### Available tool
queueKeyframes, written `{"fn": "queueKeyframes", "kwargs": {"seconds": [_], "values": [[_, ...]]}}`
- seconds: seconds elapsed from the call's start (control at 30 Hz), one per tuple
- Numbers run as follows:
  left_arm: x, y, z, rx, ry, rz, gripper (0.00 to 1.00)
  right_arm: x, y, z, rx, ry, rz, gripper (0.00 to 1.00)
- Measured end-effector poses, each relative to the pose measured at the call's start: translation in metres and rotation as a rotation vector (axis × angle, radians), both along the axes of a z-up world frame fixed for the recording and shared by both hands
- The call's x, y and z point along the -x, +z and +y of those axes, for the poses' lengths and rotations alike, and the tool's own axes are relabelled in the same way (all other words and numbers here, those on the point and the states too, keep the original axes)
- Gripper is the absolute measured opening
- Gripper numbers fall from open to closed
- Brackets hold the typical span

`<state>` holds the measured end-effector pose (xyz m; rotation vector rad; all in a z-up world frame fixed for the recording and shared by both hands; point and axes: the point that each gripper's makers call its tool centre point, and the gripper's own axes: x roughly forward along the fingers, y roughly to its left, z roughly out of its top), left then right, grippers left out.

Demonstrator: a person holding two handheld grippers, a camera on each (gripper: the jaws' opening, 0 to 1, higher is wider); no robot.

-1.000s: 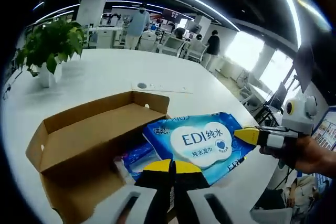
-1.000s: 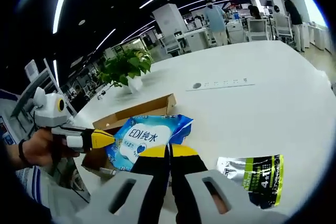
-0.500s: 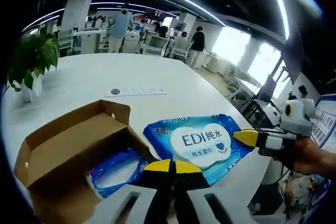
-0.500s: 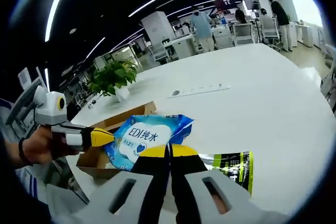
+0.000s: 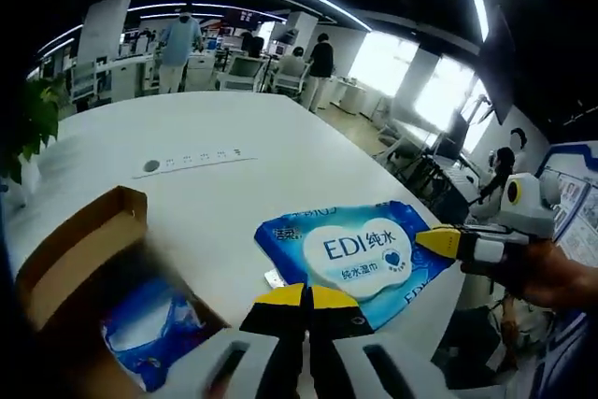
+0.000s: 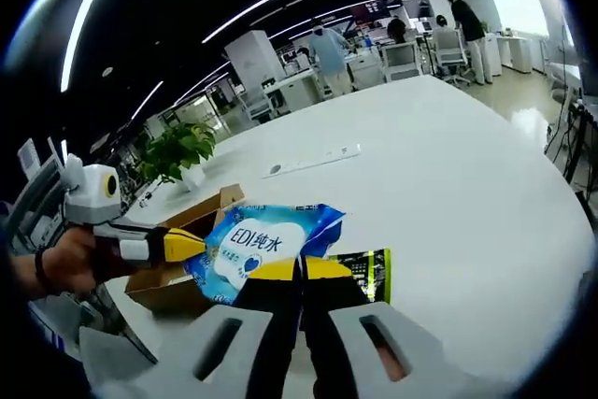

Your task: Operate the shoe box by opening the lid, removing the specified soft item, and placing it in the target area until the item is outside and the box remains undamaged.

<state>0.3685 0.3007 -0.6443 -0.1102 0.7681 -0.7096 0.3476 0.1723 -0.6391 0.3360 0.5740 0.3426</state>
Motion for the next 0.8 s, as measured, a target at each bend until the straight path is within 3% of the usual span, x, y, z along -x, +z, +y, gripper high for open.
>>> {"fn": "queueKeyframes", "kwargs": {"seconds": [0.3, 0.8], "values": [[0.004, -0.009, -0.026, -0.002, -0.046, 0.013, 0.0, 0.006, -0.011, -0.026, 0.0, -0.042, 0.016, 0.0], [-0.003, -0.026, -0.019, -0.002, 0.027, 0.042, 0.0, -0.015, -0.03, -0.022, 0.005, 0.028, 0.049, 0.0]]}}
